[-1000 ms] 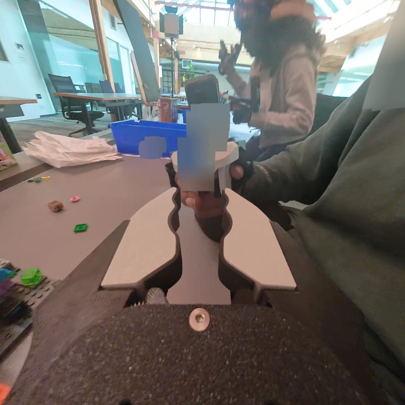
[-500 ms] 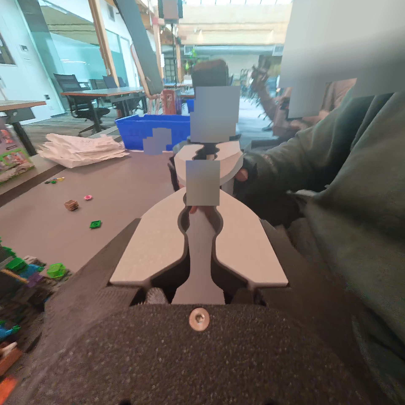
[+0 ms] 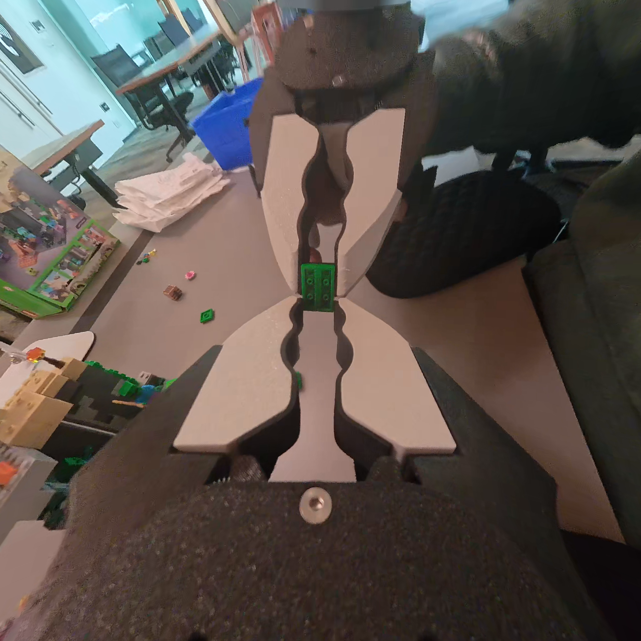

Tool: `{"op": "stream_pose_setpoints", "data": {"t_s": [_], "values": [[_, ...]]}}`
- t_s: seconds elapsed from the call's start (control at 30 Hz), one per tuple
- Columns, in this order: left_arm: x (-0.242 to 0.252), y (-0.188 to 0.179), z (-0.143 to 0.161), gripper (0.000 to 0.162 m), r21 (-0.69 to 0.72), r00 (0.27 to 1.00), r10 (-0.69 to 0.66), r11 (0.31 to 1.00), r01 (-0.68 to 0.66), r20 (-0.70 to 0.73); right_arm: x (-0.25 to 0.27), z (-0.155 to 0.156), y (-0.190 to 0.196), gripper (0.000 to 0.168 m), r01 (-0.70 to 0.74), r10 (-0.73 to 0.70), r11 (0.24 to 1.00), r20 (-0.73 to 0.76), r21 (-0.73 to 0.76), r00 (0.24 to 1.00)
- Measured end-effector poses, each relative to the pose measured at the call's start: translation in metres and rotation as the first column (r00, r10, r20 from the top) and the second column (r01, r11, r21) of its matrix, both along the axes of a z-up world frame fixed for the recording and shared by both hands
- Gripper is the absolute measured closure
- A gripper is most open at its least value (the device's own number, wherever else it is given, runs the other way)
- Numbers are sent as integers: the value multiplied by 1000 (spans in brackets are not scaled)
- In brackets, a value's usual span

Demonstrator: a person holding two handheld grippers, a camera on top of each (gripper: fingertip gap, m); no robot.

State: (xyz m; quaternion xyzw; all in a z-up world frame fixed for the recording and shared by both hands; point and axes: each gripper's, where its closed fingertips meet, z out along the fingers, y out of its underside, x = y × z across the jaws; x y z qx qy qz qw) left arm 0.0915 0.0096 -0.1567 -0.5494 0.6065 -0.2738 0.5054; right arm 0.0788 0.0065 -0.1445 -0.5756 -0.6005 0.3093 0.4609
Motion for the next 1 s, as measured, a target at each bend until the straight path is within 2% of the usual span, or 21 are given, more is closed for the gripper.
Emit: {"op": "stream_pose_setpoints", "data": {"t_s": [0.13, 0.2, 0.3, 0.4, 0.53, 0.7, 0.83, 1.0], "values": [[-1, -7, 18, 138, -111, 977, -52, 991, 77, 209, -3, 20, -4, 152, -9, -24, 992, -263, -126, 965], [-1, -10, 27, 140, -159, 958, -68, 981, 116, 279, -4, 26, -7, 152, -34, -24, 987, -351, -159, 936], [0, -12, 34, 144, -160, 948, -77, 978, 132, 309, -3, 33, -10, 152, -64, -27, 980, -444, -190, 896], [1, -13, 31, 145, -155, 955, -78, 980, 126, 286, -1, 29, -11, 152, -71, -26, 979, -457, -194, 889], [2, -11, 16, 145, -147, 977, -75, 983, 105, 198, 1, 15, -10, 152, -54, -25, 979, -378, -196, 925], [0, -1, -9, 145, -71, 999, -40, 997, 39, -11, 6, -10, -1, 151, 34, -44, 995, -119, -89, 992], [2, 3, -24, 145, 7, 989, -25, 1000, 26, -143, 5, -26, 1, 144, 49, -49, 999, 81, 12, 996], [2, 5, -34, 145, 80, 974, -8, 996, 27, -227, 6, -37, 4, 152, 38, -56, 995, 202, 91, 978]]}}
